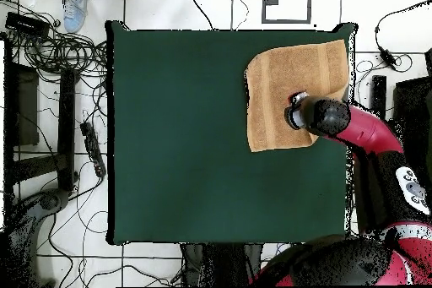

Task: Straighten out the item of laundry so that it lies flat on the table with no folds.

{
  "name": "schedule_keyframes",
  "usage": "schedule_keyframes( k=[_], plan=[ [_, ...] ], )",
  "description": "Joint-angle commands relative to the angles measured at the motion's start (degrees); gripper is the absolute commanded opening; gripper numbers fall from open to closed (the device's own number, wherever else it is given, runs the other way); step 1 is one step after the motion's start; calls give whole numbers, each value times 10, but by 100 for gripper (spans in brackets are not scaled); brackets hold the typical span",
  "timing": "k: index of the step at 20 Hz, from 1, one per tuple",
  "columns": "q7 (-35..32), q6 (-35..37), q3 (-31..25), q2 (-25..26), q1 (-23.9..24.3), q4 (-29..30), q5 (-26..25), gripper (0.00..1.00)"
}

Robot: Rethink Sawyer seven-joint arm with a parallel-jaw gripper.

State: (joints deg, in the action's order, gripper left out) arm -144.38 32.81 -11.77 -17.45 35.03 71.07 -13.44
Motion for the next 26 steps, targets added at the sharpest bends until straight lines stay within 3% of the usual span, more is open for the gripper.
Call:
schedule_keyframes(
  k=[1,8,26],
  plan=[
    [90,33,-25,47,5,23,-32,100],
    [108,21,-29,93,8,-24,-44,100],
    [124,47,-25,90,12,-21,-50,100]
  ],
)
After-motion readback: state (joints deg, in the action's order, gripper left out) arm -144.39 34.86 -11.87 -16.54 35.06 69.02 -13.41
